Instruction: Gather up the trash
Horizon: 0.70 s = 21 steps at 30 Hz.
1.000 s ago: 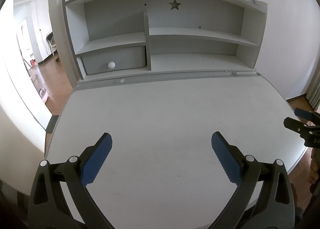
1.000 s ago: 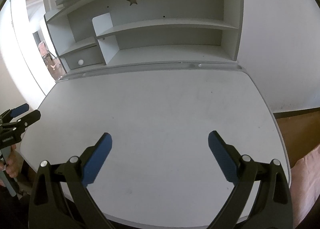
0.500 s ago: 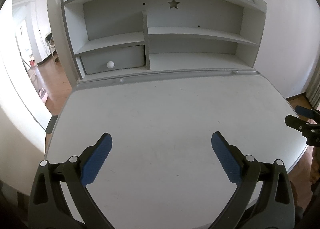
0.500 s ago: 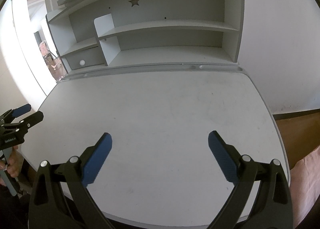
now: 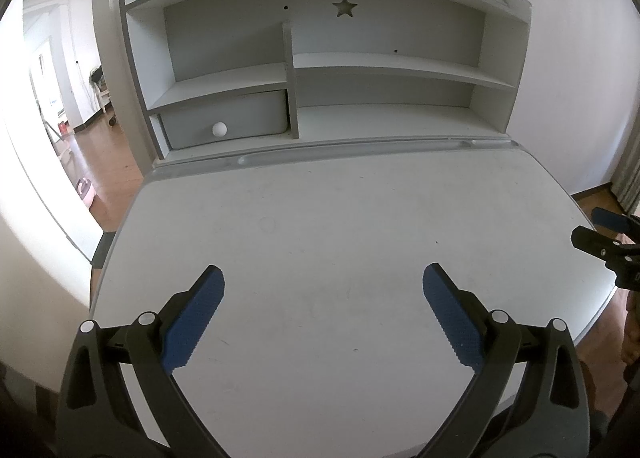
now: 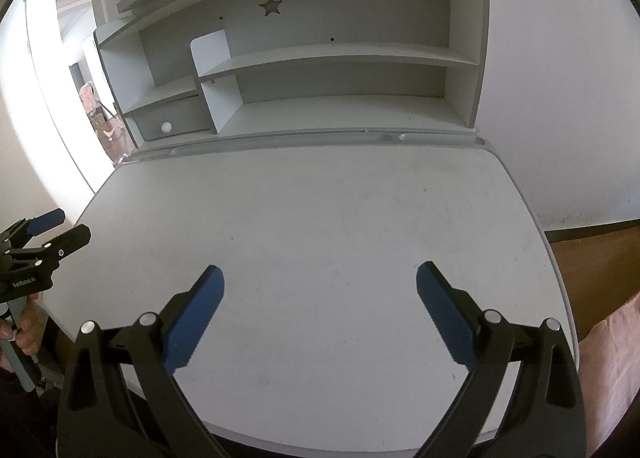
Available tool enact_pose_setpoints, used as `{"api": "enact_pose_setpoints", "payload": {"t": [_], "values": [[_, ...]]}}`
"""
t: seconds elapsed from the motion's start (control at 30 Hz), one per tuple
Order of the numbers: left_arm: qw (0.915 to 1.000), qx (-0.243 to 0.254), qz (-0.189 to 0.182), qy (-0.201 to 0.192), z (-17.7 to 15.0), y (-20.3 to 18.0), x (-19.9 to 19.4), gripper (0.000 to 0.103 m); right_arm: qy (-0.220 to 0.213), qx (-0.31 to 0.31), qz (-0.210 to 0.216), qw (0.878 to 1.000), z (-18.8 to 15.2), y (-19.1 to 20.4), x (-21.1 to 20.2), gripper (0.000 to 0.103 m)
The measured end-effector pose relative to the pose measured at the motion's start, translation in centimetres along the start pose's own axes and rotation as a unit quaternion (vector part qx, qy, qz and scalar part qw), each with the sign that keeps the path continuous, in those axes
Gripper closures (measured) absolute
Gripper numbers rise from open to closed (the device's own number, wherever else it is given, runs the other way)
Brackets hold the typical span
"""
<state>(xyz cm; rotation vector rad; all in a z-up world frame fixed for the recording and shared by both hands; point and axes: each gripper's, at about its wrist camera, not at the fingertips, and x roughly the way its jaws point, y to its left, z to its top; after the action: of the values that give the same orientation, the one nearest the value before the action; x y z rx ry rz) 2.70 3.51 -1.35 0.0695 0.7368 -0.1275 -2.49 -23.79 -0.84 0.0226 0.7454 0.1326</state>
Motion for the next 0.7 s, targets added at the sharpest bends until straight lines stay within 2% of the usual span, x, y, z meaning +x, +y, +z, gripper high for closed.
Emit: {"api": "enact_pose_setpoints", "payload": {"t": [0.7], "values": [[1.0, 0.006, -0.008, 0.001, 0.58, 0.38, 0.48, 0.007, -0.007, -0.005, 0.002, 1.0, 0.21, 0.24, -0.59, 0.01]]}}
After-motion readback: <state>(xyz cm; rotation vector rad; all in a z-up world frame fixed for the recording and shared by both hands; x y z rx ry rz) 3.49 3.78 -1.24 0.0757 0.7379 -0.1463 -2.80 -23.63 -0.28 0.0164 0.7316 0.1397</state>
